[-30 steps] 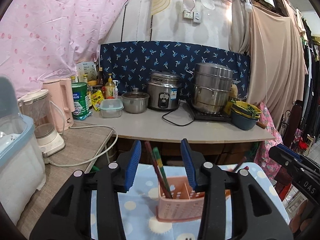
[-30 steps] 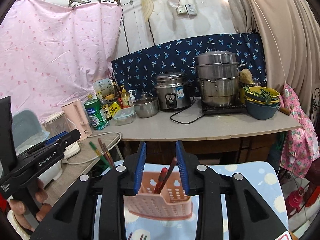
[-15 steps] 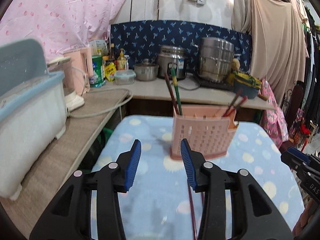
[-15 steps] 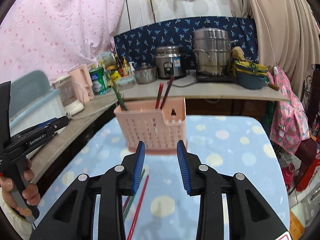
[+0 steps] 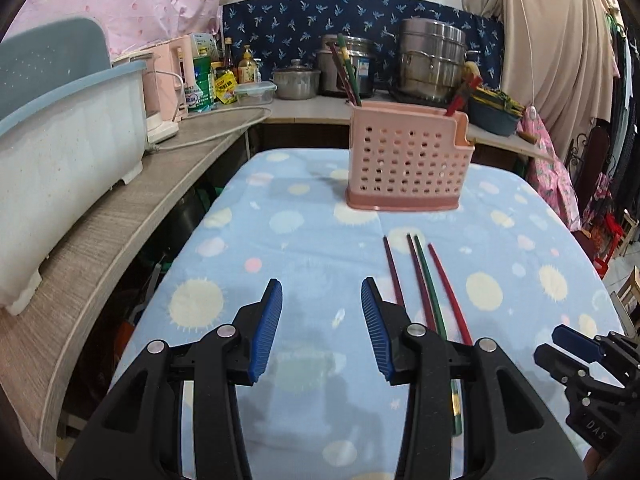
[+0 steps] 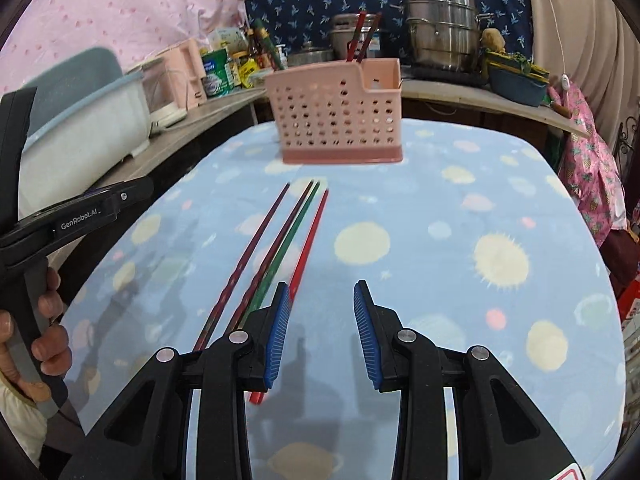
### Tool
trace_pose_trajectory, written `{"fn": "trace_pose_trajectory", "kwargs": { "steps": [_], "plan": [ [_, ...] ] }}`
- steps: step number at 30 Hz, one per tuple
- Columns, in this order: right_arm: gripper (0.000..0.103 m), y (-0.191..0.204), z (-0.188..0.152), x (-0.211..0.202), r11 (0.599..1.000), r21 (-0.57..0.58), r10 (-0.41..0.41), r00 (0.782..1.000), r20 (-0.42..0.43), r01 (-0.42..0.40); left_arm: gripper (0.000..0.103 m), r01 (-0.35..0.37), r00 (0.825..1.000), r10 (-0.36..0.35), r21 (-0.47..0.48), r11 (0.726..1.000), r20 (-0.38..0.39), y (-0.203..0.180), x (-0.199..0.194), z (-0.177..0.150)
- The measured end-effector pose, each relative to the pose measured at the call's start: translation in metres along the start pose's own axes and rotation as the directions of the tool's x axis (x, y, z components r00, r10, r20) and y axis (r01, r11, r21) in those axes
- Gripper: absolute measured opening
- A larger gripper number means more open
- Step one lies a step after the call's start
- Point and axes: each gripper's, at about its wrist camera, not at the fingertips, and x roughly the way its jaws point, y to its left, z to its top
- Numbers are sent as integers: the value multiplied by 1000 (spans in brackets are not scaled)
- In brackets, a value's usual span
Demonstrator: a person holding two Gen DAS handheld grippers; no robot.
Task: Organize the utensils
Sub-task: 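Move both open tools back over the remaining chopsticks, then grasp a red chopstick with the right tool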
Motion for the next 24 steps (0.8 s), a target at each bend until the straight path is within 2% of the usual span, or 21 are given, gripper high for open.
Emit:
{"fn": "trace_pose_trajectory", "kwargs": {
  "steps": [15,24],
  "plan": [
    [32,30,-36,26,999,-19,41,993,-112,-44,39,25,996,-24,5,1000,-91,-4,-3,-45],
    [21,33,-38,31,1000,-25,11,990,-138,-15,39,41,993,-39,19,999,-110,-10,-4,-55]
  ]
}}
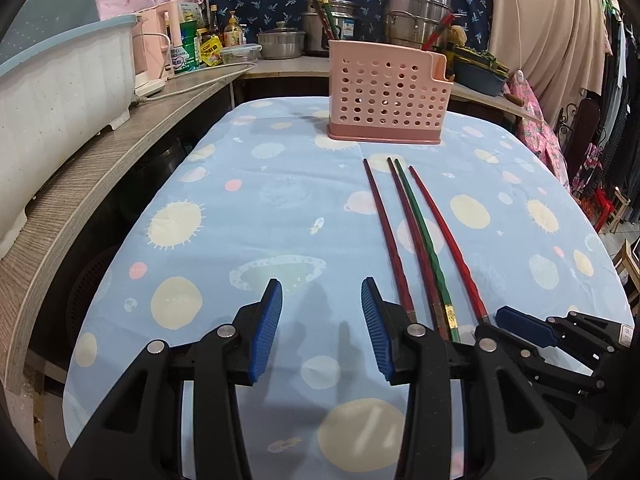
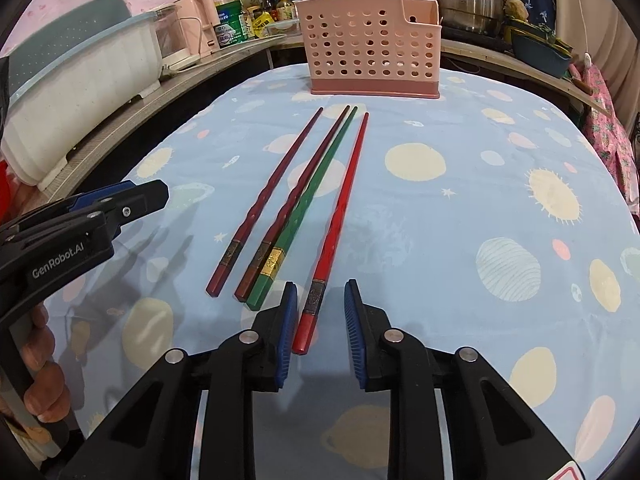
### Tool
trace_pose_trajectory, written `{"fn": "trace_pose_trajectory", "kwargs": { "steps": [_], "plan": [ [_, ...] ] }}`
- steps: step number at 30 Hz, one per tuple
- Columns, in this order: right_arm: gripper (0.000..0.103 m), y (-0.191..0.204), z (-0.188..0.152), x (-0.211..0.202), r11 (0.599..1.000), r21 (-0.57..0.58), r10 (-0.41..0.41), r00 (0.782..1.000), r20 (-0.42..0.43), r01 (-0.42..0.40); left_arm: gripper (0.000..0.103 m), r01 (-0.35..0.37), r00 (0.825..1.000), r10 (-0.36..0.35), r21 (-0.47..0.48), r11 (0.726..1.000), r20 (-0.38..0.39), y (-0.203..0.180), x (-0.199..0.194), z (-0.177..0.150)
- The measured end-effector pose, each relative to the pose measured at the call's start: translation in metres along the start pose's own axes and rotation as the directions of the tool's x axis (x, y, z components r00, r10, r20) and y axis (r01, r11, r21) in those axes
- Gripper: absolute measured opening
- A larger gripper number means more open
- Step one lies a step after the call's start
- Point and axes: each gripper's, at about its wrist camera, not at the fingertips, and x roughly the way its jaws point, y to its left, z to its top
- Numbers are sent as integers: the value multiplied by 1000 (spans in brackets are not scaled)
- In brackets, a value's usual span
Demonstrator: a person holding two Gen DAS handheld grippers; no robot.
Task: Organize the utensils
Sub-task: 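Grasp a red chopstick with the right tool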
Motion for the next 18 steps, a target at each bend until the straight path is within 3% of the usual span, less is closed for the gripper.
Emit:
{"fn": "trace_pose_trajectory", "kwargs": {
  "steps": [6,18],
  "plan": [
    [8,-5,-1,-1,1000,10,-20,1000,-2,20,39,13,1000,-13,12,1000,-13,-7,1,-5],
    [7,-40,-9,-13,993,100,-60,998,19,58,42,56,997,-54,38,998,-46,-27,9,-14]
  ]
}}
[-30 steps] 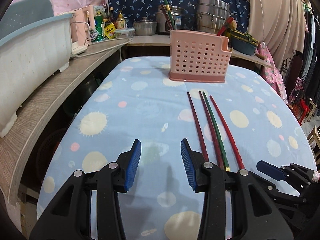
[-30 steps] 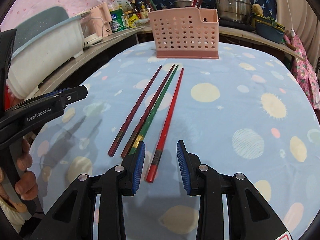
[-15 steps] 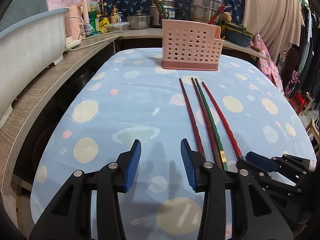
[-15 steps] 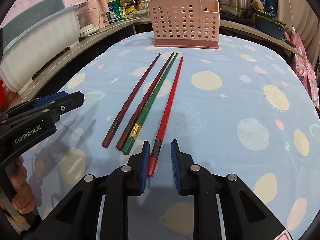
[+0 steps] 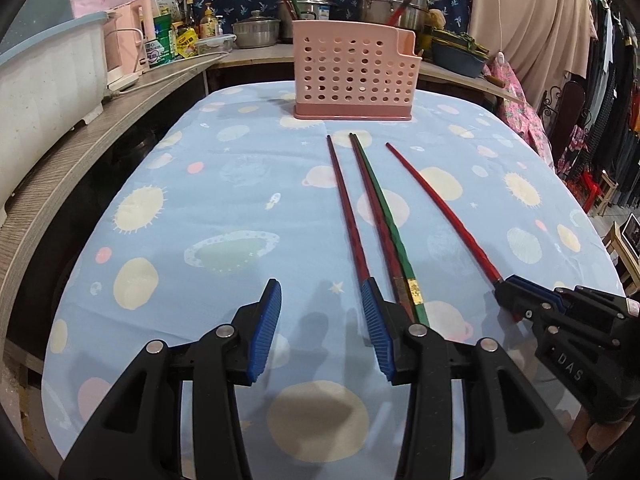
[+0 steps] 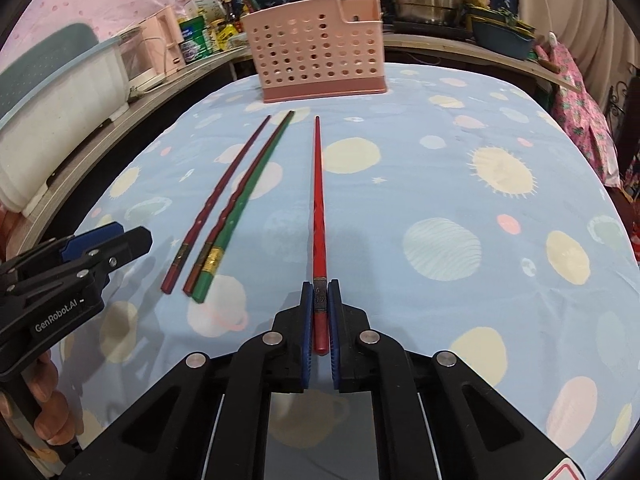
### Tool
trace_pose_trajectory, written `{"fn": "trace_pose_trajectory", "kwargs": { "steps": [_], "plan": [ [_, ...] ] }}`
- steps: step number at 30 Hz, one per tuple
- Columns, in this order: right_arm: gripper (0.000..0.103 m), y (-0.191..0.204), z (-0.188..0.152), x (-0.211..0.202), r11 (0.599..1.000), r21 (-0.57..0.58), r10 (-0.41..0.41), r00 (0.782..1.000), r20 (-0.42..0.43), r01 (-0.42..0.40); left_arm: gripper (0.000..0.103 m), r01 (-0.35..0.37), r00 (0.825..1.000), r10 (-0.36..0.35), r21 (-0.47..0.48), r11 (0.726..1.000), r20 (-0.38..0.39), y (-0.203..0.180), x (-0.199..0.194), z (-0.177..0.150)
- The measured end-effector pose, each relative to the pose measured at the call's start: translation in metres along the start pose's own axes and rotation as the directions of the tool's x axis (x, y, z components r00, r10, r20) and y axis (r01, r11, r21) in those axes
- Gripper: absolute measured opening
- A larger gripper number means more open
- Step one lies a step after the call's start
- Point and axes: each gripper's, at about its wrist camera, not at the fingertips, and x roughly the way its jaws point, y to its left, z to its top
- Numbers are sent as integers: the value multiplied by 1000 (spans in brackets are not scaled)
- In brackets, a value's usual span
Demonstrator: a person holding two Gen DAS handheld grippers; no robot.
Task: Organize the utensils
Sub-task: 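Grasp a red chopstick with the right tool, then grasp a dark red chopstick with the left tool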
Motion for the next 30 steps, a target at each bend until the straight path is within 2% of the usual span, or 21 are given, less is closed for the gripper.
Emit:
{"fn": "trace_pose_trajectory", "kwargs": {
  "steps": [6,20,25,30],
  "plan": [
    [7,-15,-1,-3,999,40,-3,1000,8,2,45,7,1000,-7,14,1000,-10,-8,5,-1],
    [7,-16,-2,-3,999,44,5,1000,9,-5,44,-15,997,16,17,1000,-76,-13,27,-2],
    [7,-16,-2,-3,999,44,5,1000,10,-5,34,-11,997,11,11,1000,-73,-12,27,-3],
    [7,-16,-2,-3,999,43,5,1000,10,-6,8,5,997,-5,-5,1000,-74,-8,27,-2]
  ]
}}
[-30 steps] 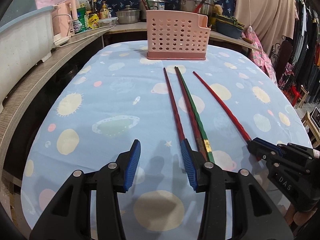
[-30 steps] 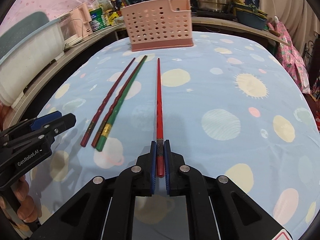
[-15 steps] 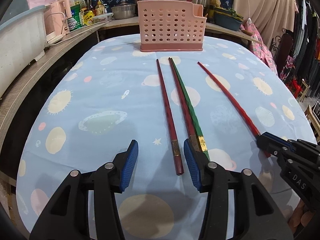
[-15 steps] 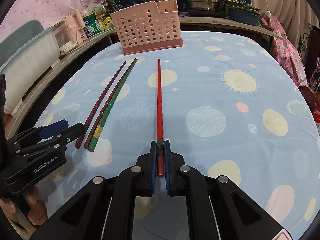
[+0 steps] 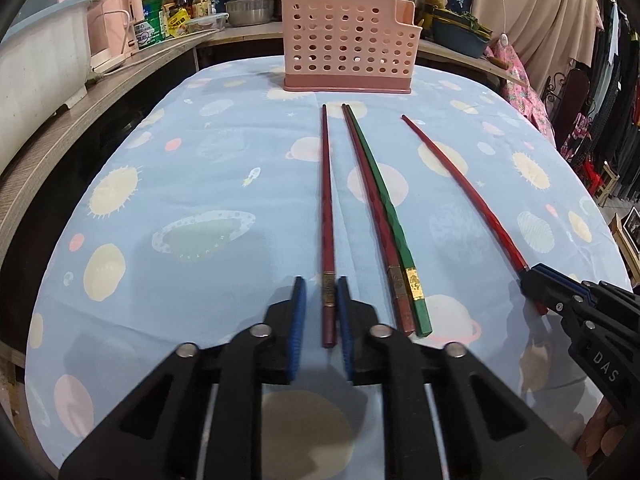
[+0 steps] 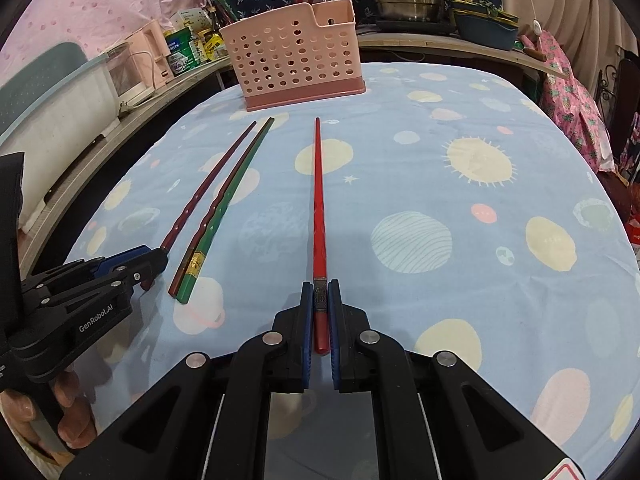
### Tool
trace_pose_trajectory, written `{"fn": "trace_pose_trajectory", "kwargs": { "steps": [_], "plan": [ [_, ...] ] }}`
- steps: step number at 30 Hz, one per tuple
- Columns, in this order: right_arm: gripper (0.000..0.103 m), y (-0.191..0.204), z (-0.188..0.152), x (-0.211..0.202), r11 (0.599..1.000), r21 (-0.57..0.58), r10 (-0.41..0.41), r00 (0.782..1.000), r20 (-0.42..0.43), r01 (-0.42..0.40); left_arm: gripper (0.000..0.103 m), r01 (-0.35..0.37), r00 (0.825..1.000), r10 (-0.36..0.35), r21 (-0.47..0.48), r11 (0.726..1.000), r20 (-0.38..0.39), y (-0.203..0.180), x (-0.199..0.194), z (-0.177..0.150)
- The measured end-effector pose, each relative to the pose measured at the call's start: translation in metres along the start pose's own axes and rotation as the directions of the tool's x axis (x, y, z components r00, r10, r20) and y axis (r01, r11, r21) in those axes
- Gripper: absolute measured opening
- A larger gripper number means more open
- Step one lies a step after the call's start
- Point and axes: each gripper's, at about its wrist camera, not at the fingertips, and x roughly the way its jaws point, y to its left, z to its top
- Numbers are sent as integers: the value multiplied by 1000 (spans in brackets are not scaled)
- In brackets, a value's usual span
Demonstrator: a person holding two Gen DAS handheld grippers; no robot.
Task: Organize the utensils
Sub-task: 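Grasp a dark red chopstick with the left tool, then lift both held chopsticks and lower them into the pink basket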
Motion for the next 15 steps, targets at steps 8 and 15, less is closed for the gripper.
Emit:
{"fn": "trace_pose_trajectory", "kwargs": {
  "steps": [8,15],
  "plan": [
    [7,2,2,-5,1000,-8,1,1000,15,-1,7,13,1000,-14,-12,1000,-4,3,-4,2],
    [7,2,12,-20,1000,-9,4,998,59,-4,7,21,999,-20,-21,1000,46,8,-27,14]
  ]
}}
